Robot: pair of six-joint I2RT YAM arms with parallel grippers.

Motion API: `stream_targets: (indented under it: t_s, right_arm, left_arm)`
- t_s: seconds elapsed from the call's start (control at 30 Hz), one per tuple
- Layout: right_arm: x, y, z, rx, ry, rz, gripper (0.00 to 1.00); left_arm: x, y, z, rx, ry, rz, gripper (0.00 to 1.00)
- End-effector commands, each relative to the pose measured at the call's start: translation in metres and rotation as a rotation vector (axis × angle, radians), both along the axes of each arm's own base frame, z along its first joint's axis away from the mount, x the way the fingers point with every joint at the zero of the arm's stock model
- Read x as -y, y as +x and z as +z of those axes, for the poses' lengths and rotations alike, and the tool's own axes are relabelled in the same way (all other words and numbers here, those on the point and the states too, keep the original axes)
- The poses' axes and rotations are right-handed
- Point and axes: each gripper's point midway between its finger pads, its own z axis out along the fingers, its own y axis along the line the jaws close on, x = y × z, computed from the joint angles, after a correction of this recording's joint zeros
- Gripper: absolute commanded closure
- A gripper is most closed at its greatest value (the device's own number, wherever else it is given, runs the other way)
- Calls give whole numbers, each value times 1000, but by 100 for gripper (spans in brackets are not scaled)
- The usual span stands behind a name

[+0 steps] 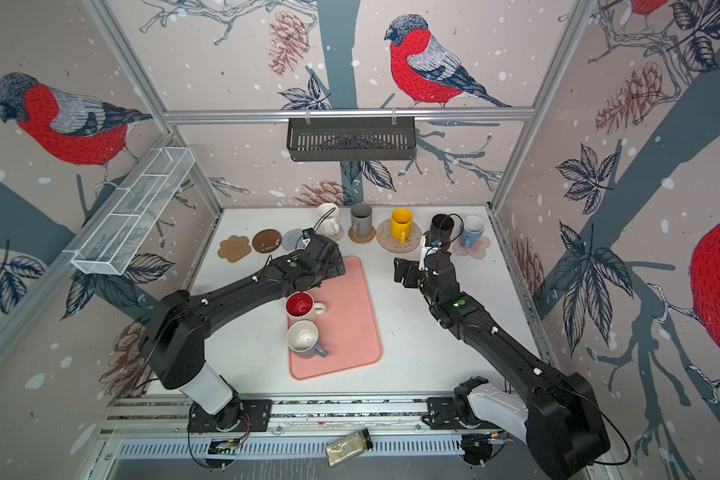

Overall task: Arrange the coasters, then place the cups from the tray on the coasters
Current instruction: 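Draw the right gripper back while the left gripper moves over the light blue mug, then lower the left gripper toward the light blue mug on the pink tray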

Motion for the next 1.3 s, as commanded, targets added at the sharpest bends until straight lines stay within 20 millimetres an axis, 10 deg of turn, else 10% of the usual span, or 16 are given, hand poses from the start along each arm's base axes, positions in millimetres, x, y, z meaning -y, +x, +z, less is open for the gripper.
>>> stream_targets:
  t_s: [0.0, 1.27]
  right_arm:
    - [-10, 0, 7, 26, 54, 39, 8]
    - [-29, -7, 6, 25, 108, 115, 11]
  left_arm:
    - [-7, 5, -8, -9, 26, 68, 7]
    - [-42, 37, -49, 32, -58, 496, 21]
